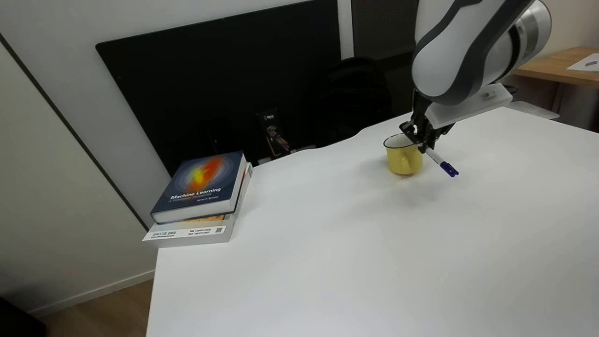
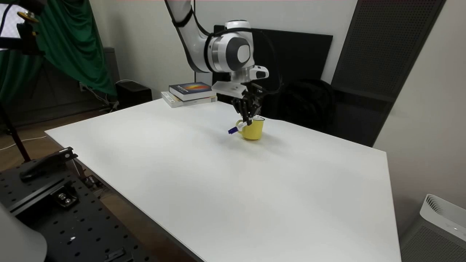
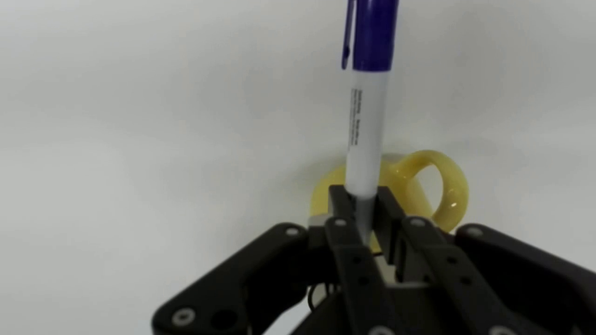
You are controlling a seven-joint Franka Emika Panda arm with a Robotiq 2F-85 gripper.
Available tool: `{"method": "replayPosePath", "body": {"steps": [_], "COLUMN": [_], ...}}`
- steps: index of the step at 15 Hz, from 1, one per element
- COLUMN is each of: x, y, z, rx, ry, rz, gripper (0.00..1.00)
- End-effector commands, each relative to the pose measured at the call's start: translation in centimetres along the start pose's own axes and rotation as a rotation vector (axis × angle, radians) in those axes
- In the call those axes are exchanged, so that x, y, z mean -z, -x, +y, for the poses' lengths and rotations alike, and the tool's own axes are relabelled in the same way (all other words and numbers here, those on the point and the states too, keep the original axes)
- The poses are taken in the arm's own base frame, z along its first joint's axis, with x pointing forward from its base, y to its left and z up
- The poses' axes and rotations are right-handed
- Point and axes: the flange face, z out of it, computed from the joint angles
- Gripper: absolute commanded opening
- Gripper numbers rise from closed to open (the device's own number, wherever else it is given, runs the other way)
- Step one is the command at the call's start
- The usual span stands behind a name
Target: Take the pen out of the cup, put it on the table then put it back in the cup
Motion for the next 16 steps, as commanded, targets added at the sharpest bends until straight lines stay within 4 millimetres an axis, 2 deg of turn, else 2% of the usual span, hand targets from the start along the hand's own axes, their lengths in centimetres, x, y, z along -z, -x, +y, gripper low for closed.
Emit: {"method": "replayPosePath", "body": {"steps": [1, 8, 12, 16], "x": [1.9, 3.0, 3.4, 3.4], "y": [-2.0, -3.6, -3.8, -2.9], "z": [-0.6, -1.1, -1.5, -1.3], "rx": [-0.007, 0.009, 0.049, 0.047], "ry": [0.013, 0.026, 0.046, 0.07], "rz": [-0.018, -0.003, 0.253, 0.47], "gripper": [0.04, 0.04, 0.04, 0.04]}}
